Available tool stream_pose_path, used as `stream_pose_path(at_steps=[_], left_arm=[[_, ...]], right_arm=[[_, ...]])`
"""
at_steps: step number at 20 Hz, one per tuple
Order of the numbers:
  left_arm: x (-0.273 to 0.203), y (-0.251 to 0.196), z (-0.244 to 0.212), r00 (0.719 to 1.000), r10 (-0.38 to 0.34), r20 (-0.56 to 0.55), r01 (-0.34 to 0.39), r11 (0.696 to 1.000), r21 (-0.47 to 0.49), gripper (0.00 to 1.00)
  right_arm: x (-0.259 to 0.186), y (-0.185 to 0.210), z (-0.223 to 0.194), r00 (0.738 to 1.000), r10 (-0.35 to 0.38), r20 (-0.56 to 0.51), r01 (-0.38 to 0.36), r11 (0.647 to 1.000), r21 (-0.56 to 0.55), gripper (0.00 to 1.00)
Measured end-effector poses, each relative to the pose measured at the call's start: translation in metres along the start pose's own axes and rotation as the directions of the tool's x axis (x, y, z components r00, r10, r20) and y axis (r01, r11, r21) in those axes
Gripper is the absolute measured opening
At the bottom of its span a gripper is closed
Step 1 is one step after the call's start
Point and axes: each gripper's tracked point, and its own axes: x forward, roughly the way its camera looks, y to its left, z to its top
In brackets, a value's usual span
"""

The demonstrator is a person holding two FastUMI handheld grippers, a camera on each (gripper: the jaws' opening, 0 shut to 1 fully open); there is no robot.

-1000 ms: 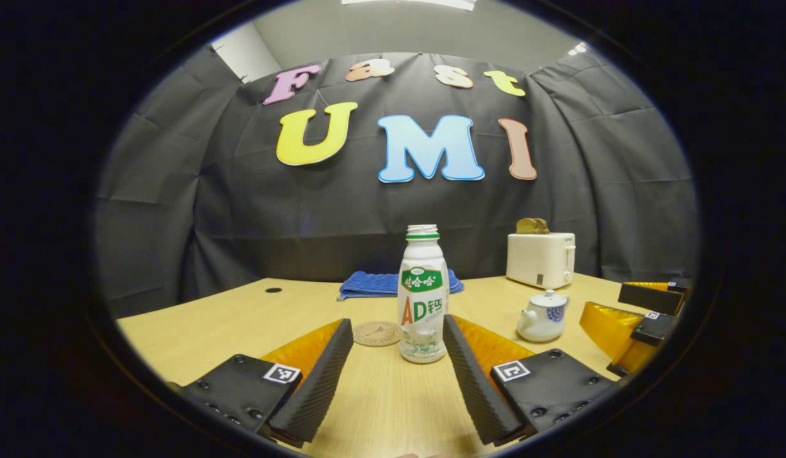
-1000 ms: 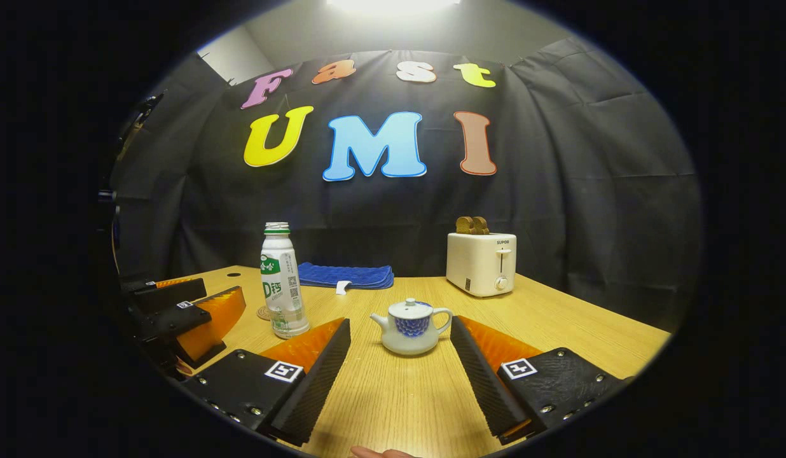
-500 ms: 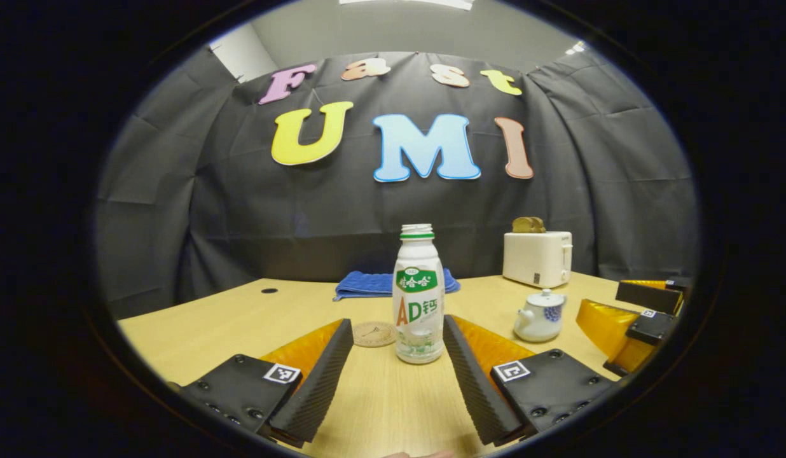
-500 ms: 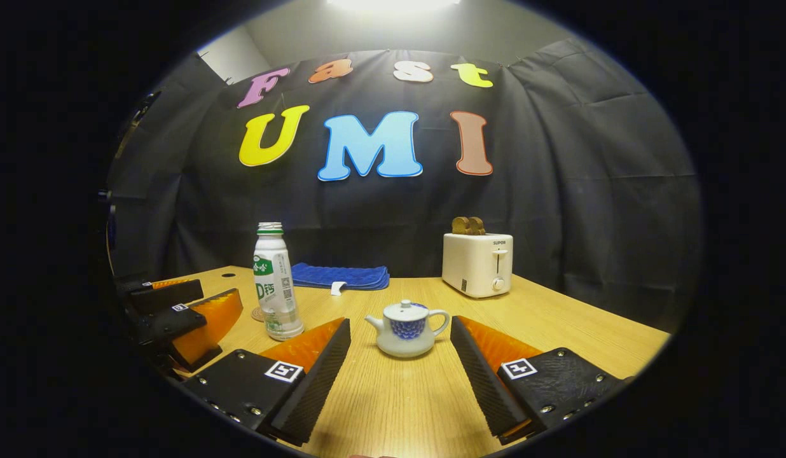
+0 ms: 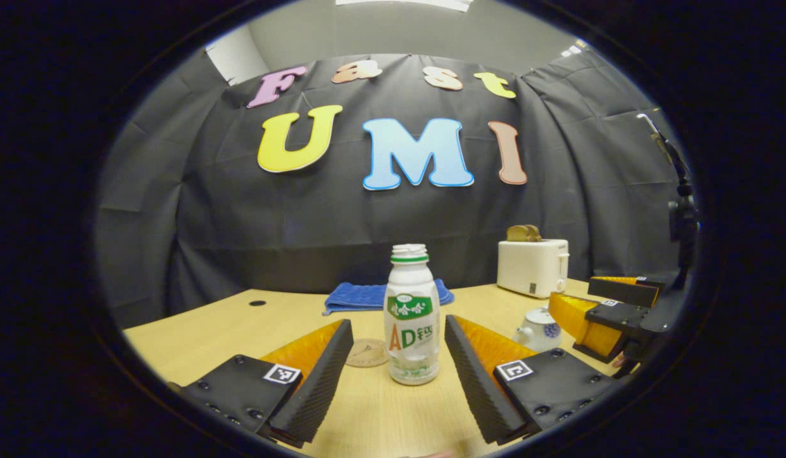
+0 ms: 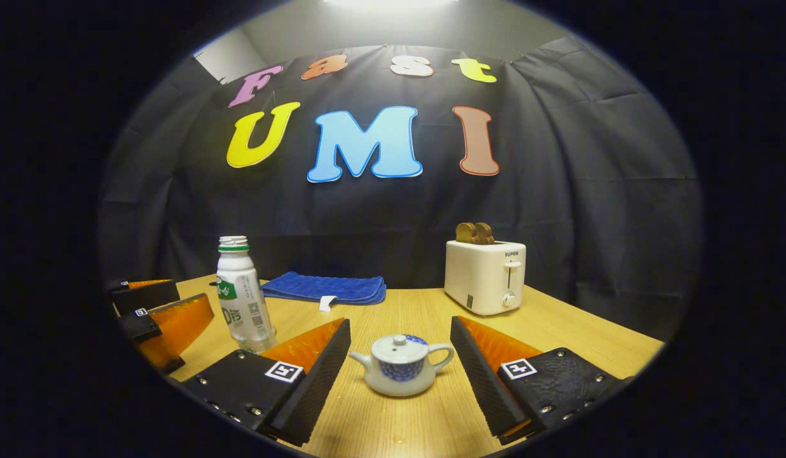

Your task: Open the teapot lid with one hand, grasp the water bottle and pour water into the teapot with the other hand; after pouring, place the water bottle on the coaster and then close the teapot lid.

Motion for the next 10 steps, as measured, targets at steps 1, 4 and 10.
stream_pose_path(at_steps=[1, 4, 10], left_arm=[[0.005, 0.001, 0.004, 1.0, 0.0, 0.004, 0.0, 1.0, -0.007, 0.97], [0.017, 0.0, 0.006, 1.0, -0.006, 0.016, 0.006, 1.0, 0.003, 1.0], [0.019, -0.01, -0.008, 0.999, -0.051, -0.02, 0.05, 0.998, -0.048, 1.0]], right_arm=[[0.011, 0.0, -0.002, 1.0, 0.003, -0.019, -0.003, 1.0, 0.009, 0.97], [0.035, -0.002, -0.024, 0.994, 0.009, -0.106, -0.007, 1.0, 0.017, 0.9], [0.045, -0.001, -0.034, 0.988, 0.007, -0.151, -0.009, 1.0, -0.008, 0.56]])
